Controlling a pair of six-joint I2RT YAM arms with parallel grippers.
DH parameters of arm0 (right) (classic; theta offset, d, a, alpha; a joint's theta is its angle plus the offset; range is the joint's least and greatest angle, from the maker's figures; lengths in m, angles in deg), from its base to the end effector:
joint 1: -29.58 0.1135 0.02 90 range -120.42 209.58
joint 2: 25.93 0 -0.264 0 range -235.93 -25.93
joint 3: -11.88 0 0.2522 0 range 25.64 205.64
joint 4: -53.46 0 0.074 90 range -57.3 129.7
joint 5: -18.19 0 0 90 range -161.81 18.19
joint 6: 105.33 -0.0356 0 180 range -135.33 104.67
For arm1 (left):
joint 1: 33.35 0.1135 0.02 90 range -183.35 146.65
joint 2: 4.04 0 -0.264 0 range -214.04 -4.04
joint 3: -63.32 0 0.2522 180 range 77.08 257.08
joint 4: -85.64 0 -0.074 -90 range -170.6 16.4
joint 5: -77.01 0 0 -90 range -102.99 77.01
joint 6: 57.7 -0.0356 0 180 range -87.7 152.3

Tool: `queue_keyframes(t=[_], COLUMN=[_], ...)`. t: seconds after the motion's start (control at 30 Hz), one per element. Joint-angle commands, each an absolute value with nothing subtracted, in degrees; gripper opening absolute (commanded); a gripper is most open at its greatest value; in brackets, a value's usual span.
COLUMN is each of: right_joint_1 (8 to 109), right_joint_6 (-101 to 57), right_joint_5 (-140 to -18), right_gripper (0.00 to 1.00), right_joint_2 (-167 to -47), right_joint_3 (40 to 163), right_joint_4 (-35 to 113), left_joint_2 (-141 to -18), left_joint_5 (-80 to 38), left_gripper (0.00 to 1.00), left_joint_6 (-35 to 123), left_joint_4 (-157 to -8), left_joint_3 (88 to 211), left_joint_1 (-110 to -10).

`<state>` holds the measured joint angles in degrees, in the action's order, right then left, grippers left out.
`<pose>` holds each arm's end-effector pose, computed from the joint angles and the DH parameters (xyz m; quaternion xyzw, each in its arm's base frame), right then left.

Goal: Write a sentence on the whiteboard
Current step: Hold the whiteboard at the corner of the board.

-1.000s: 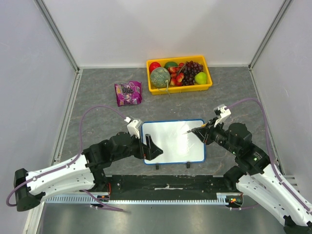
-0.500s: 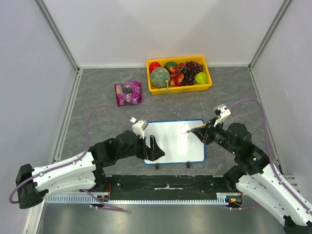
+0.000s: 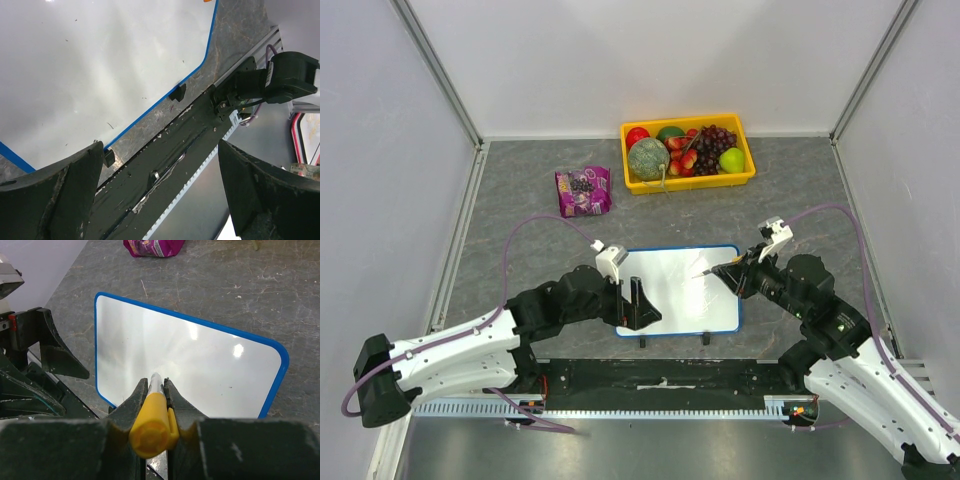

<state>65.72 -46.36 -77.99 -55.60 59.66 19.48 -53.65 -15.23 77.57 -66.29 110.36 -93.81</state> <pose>0.1072 0.0830 0.2927 -0.0680 0.7946 0.3688 0.4776 0.0950 -0.1705 0.2474 0.1244 0.8597 -0.4049 0.2853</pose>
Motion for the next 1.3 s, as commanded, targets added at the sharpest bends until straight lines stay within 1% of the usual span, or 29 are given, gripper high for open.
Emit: queue_keyframes(t=[0.0, 0.33, 0.57, 0.77, 1.03, 1.27], right_joint_1=[65.8, 65.7, 65.8, 65.7, 65.8, 65.7], right_joint_6=[-47.0, -45.0, -43.6, -43.7, -43.5, -42.8], right_joint_5=[-77.2, -77.2, -77.9, -78.7, -79.7, -80.4], right_gripper=[0.0, 0.0, 0.0, 0.0, 0.0, 0.0], right_joint_2=[-55.5, -57.3, -59.8, -60.9, -59.5, -58.4], right_joint_3=[59.5, 60.0, 60.9, 60.9, 60.6, 60.9], right_joint_4=[21.1, 21.2, 22.1, 23.7, 23.8, 24.1], left_joint_2=[-53.6, -52.3, -52.9, -52.0, -46.5, -45.8], left_joint_5=[-17.4, -15.4, -15.6, -18.6, -20.3, -27.8], left_gripper=[0.99, 0.99, 1.0, 1.0, 1.0, 1.0], left_joint_6=[75.3, 73.5, 68.3, 65.3, 62.8, 62.9], left_joint_4=[-69.3, -65.8, -60.3, -58.0, -54.1, -57.1], left_joint_3=[111.6, 113.0, 118.1, 119.8, 119.5, 113.9], left_joint_1=[-93.2, -91.7, -87.1, -79.6, -69.6, -60.8])
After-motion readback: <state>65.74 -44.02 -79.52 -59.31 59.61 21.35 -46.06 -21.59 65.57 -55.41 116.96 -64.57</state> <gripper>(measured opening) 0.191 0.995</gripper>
